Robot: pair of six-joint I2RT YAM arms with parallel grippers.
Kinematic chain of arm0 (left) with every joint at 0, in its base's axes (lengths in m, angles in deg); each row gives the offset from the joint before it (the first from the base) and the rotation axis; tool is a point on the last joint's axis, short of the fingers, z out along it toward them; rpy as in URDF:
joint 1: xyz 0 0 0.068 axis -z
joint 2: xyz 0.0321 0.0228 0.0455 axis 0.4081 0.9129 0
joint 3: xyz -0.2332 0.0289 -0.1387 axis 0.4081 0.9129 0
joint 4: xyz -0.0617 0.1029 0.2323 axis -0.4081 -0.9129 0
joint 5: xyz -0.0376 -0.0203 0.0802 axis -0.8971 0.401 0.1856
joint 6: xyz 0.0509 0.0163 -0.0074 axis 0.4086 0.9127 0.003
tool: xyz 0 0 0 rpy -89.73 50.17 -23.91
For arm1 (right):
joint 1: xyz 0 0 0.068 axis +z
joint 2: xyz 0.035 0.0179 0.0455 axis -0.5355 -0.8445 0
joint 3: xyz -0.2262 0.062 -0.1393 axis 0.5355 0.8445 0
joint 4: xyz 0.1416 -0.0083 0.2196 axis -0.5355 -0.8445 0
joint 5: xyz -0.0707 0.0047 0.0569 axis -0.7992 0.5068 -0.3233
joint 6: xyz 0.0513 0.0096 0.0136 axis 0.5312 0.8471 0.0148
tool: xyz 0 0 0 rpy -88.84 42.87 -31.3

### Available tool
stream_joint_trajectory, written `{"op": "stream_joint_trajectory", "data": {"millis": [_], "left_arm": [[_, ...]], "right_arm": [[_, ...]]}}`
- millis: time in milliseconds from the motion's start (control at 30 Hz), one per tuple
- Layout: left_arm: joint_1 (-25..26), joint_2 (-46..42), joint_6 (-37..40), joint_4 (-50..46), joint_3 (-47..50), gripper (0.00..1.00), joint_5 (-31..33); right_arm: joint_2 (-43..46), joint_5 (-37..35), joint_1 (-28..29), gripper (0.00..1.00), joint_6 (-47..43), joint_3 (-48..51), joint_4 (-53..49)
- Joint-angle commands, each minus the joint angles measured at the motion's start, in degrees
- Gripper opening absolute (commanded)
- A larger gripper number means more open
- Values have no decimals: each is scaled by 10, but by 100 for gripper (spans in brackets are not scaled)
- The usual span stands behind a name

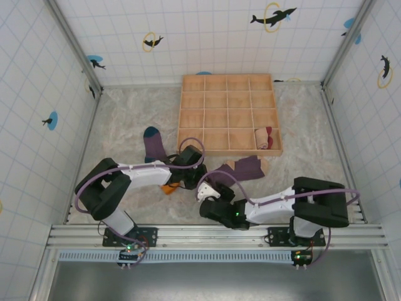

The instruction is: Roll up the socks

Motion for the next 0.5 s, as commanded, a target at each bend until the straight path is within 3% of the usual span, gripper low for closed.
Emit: {"op": "stream_joint_trajectory", "data": {"millis": [0, 300, 367, 467], "left_arm": [[-7, -9, 15, -28, 10, 0, -14], [-12, -23, 17, -28, 21, 0, -21], [-13, -27, 19, -28, 21, 0, -21], [-17, -30, 20, -30, 22, 0, -23]], "right_arm": [[-31, -37, 3, 66, -29, -18, 23], [-117, -67, 1, 48, -19, -53, -8], [-127, -66, 1, 38, -14, -57, -14], [-130, -55, -4, 11, -4, -56, -19]]}}
